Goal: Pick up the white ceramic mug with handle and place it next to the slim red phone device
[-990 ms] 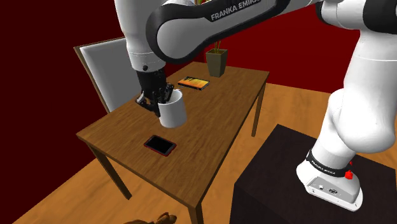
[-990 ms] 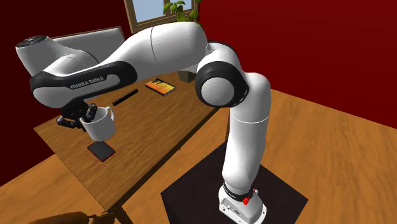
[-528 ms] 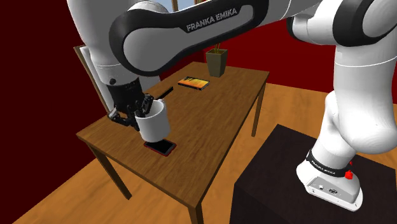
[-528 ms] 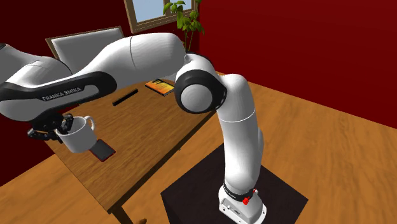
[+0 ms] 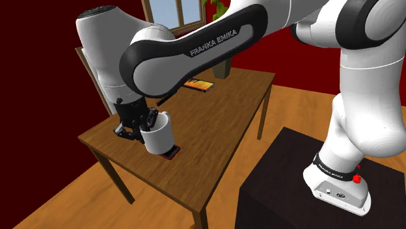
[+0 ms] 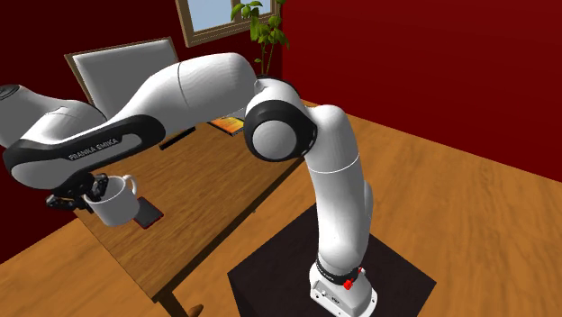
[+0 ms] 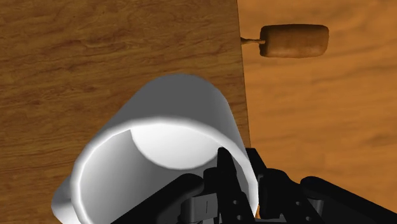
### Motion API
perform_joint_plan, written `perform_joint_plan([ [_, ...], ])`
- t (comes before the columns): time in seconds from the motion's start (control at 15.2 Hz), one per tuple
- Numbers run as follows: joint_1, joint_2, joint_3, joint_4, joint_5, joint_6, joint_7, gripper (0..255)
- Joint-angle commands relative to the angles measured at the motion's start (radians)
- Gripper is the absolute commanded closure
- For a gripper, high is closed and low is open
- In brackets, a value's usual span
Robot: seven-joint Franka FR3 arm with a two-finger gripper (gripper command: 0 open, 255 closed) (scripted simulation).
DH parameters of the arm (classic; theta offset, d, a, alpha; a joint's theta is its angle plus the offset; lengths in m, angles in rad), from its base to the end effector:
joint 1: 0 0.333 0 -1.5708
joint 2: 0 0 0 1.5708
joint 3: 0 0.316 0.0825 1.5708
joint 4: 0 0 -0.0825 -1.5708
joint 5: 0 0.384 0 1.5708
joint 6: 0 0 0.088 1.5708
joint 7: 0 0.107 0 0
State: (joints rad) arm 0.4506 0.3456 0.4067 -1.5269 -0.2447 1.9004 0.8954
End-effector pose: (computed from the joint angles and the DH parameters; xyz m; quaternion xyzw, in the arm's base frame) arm 0.4730 0.4672 0.4784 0.9983 0.0046 0.0567 0.0099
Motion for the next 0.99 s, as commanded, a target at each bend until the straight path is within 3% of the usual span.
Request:
perform_joint_plan([
  [0.0, -0.001, 0.004, -0.002, -0.021, -0.003, 0.026, 0.004, 255],
  [0.92, -0.001, 0.051, -0.015, -0.145, -0.037, 0.191, 0.038, 255],
])
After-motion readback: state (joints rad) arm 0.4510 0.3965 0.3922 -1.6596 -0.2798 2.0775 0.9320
